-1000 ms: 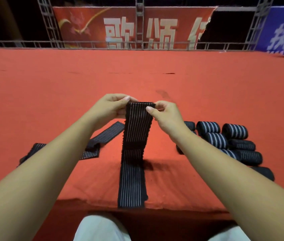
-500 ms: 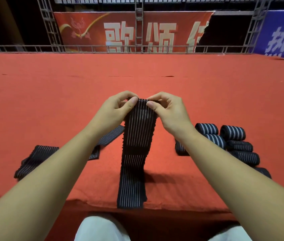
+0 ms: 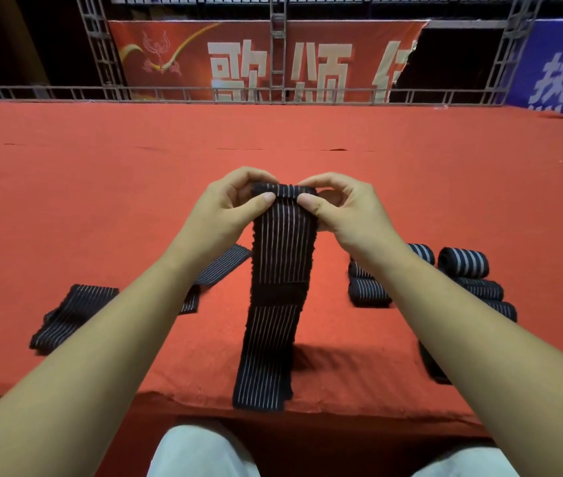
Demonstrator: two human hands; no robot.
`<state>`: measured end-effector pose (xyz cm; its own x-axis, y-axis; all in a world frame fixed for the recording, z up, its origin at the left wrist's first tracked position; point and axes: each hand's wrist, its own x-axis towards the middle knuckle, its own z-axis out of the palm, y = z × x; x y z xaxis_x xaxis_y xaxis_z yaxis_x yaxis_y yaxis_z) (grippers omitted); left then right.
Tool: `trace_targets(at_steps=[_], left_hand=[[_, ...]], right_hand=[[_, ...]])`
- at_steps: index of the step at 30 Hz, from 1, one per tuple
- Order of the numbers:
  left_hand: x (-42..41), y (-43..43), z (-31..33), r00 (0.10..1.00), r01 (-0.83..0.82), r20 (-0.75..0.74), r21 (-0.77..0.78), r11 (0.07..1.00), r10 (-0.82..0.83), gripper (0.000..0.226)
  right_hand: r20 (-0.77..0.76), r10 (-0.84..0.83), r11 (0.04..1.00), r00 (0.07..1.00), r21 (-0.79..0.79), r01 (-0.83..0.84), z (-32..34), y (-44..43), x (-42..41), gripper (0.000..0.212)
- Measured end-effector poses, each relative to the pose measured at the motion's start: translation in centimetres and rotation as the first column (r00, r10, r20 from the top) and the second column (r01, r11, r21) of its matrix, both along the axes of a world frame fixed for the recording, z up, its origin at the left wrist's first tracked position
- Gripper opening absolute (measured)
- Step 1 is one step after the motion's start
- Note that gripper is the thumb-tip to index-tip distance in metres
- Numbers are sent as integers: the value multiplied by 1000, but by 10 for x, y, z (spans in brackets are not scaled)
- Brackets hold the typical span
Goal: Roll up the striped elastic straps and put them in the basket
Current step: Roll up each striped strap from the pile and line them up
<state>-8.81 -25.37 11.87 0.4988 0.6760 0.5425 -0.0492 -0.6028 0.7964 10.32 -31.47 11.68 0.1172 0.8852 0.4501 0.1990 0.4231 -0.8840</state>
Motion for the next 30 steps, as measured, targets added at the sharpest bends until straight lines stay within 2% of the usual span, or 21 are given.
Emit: trace_targets(at_steps=[2,9,15,19,22,24,26,30], left_hand=[[0,-2,0,1000,-2,13,19,1000,2,19],[6,-12,-1,996,37,90,-93,995,-28,11],[3,-9,-1,992,62,109,-25,998,-59,12],[1,-9,-2,999,14,37,24,1000,-14,20],[0,-9,-5,999,19,35,6,1000,-19,21],[2,-12,-5,997,32,65,-61,998,-28,14],[5,-14,-3,999,4,38,-105,994,0,20],[7,-12,0,999,-40,-25,-33,999,39,23]], right_hand=[[-28,6,1000,1000,11,-5,2,-1,0,12],[-101,38,996,994,79,-30,2,-4,-4,16],[-128,86,996,988,35,-82,0,-9,-1,17],[-132,88,995,987,-36,-94,-4,-12,1,16],[-114,81,997,990,14,-80,-4,-13,-1,14],[-124,88,995,988,48,-82,-2,-14,-3,17],[-147,114,992,982,68,-105,0,-14,-5,21],[-186,159,986,970,83,-146,2,-14,-6,24]])
